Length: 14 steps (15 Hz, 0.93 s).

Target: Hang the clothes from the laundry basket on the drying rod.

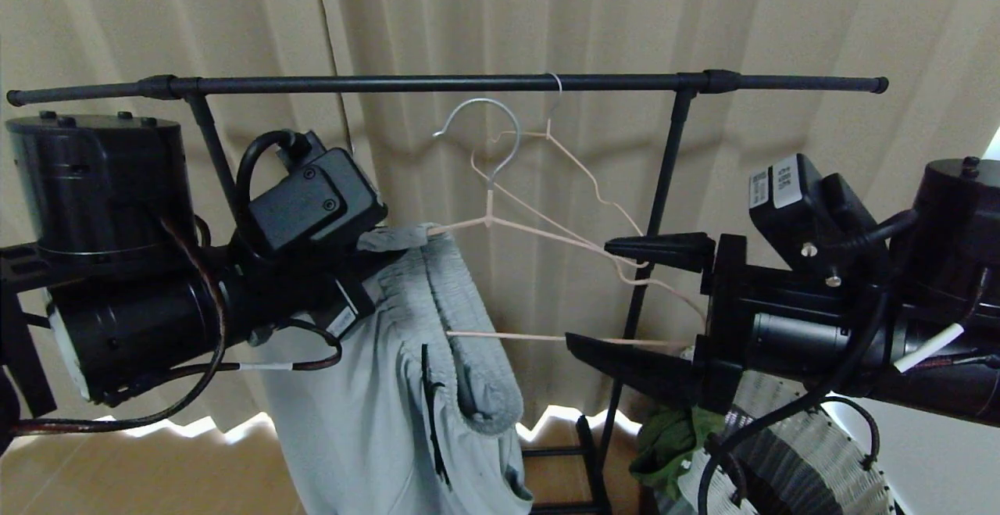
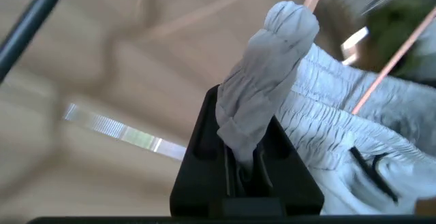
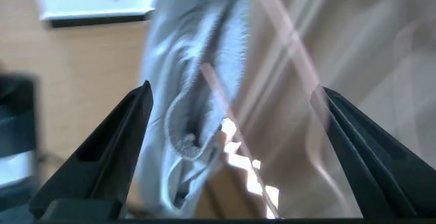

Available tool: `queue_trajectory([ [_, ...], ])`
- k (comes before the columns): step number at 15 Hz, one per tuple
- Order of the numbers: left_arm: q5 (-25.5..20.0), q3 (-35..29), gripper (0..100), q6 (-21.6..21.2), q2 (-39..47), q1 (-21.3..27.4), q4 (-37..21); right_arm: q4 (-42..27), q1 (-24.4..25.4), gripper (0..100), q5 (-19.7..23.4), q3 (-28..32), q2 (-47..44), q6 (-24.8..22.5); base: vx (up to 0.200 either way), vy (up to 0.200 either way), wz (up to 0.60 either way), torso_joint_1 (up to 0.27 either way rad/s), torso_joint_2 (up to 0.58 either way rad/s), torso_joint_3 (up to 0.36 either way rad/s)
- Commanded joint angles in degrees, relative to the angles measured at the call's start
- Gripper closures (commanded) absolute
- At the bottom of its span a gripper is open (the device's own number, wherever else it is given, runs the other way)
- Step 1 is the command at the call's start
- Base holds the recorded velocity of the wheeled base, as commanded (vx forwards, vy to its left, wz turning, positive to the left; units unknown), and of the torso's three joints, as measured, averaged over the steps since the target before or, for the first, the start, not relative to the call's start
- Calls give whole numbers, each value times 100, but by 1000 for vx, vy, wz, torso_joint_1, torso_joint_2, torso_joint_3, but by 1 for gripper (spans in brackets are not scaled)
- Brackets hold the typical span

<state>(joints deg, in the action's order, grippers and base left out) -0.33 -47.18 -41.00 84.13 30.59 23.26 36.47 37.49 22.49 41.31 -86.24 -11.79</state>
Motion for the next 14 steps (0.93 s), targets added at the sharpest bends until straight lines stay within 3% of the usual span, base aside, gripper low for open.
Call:
queue_trajectory([
  [1,253,174,100,4,-28,-70,3,53,-154,0,-34,-71,-60,1,0,0,0,0,0,0],
  [3,639,200,100,39,-46,-132,-6,79,-180,0,-105,-141,-121,1,0,0,0,0,0,0],
  [4,1079,174,100,233,-63,-167,-6,79,-180,0,-254,-115,-130,1,0,0,0,0,0,0],
  [6,1369,104,100,874,-46,-132,3,79,-180,0,-289,-168,-130,10,0,0,0,0,0,0],
  [9,1211,33,100,1753,-72,79,56,79,-84,0,-272,-335,-157,27,0,0,0,0,0,0],
  [10,956,-20,100,2140,-116,158,214,88,39,0,-263,-405,-201,45,0,0,0,0,0,0],
  [14,314,7,100,2245,-160,158,654,510,119,0,-272,-466,-702,45,0,0,0,0,0,0],
])
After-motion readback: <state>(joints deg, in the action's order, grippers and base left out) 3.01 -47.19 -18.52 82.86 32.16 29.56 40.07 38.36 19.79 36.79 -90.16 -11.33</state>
